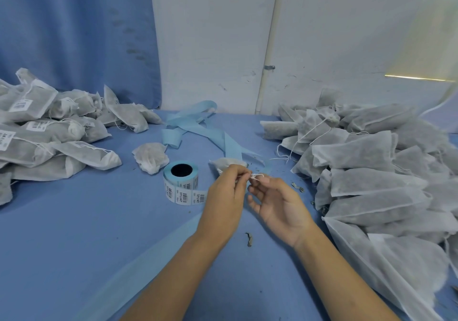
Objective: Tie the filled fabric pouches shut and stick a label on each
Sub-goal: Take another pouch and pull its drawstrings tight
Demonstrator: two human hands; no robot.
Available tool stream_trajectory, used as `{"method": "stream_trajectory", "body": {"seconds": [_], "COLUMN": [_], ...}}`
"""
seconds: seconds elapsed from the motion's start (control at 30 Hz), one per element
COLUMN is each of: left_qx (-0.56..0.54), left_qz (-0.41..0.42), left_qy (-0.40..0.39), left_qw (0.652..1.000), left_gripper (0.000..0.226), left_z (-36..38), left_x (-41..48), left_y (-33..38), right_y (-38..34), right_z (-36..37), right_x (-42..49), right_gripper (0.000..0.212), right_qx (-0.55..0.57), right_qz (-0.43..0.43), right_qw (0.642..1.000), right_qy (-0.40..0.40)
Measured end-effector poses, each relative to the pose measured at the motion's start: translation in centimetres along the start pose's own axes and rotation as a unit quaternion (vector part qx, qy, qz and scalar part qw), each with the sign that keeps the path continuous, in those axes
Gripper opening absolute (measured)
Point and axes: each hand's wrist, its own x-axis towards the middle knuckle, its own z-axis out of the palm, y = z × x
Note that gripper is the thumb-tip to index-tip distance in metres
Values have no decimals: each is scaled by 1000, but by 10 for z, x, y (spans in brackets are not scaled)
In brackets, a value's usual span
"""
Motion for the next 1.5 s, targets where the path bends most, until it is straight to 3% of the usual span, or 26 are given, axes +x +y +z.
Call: {"method": "stream_trajectory", "body": {"seconds": [0.37,0.53,0.73,1.03,1.13,1.3,1.4,1.5], "left_qx": [24,4,-27,-33,12,220,219,204], "left_qz": [38,22,-2,0,21,134,138,115], "left_qy": [18,13,7,13,10,30,26,26], "left_qw": [999,1000,1000,999,1000,966,966,972], "left_gripper": [9,10,10,11,10,26,44,45], "left_z": [-2,-2,-3,-2,-2,-1,-2,-4], "left_x": [2,2,4,5,5,2,2,1], "left_y": [-7,-5,-3,-4,-6,-11,-12,-11], "right_y": [-2,-3,-2,-1,-1,-2,-2,-2], "right_z": [-2,-2,-4,-3,-2,-1,2,6], "right_x": [1,1,2,0,0,0,-1,-3], "right_gripper": [8,16,5,9,9,5,11,16], "right_qx": [66,78,101,125,119,120,128,124], "right_qz": [-32,-37,-47,-58,-58,-52,-37,-32], "right_qw": [997,996,993,990,991,991,991,992], "right_qy": [29,28,38,27,26,11,-1,-7]}}
